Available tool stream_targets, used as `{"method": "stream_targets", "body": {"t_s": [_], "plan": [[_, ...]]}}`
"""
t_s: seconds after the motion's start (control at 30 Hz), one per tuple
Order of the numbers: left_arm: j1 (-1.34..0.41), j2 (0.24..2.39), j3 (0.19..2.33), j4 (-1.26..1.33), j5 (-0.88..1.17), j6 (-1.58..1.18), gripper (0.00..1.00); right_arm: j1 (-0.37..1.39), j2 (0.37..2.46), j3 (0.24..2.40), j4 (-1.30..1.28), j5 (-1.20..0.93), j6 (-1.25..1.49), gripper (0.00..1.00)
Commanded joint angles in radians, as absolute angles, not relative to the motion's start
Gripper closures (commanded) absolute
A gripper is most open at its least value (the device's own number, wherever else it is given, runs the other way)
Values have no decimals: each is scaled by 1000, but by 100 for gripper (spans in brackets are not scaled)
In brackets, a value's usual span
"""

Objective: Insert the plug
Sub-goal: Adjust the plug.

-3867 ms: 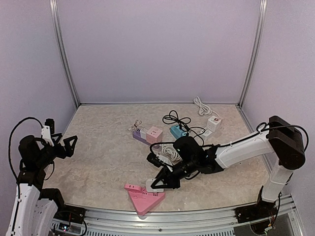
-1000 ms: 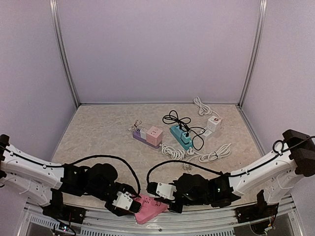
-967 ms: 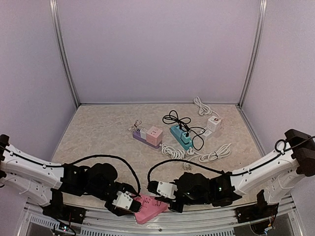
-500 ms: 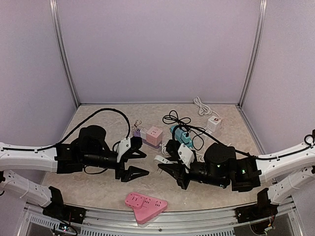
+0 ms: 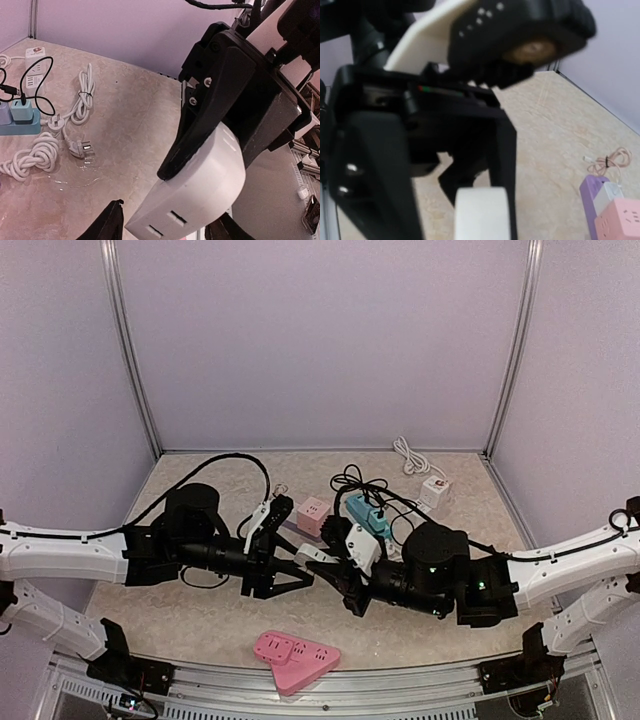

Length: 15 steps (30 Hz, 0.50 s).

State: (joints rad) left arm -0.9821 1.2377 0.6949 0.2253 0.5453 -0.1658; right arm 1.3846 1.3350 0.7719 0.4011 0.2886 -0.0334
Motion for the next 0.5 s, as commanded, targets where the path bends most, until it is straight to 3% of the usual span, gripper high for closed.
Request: {"method": "stream_targets", "body": {"t_s": [0.0, 0.47], "plan": [[-976, 1247, 711, 249, 560, -158, 51, 1380, 1350, 798, 443, 255, -56, 100], [-974, 1246, 690, 239, 586, 24, 61, 1370, 1268, 789, 416, 49, -29, 100]]}}
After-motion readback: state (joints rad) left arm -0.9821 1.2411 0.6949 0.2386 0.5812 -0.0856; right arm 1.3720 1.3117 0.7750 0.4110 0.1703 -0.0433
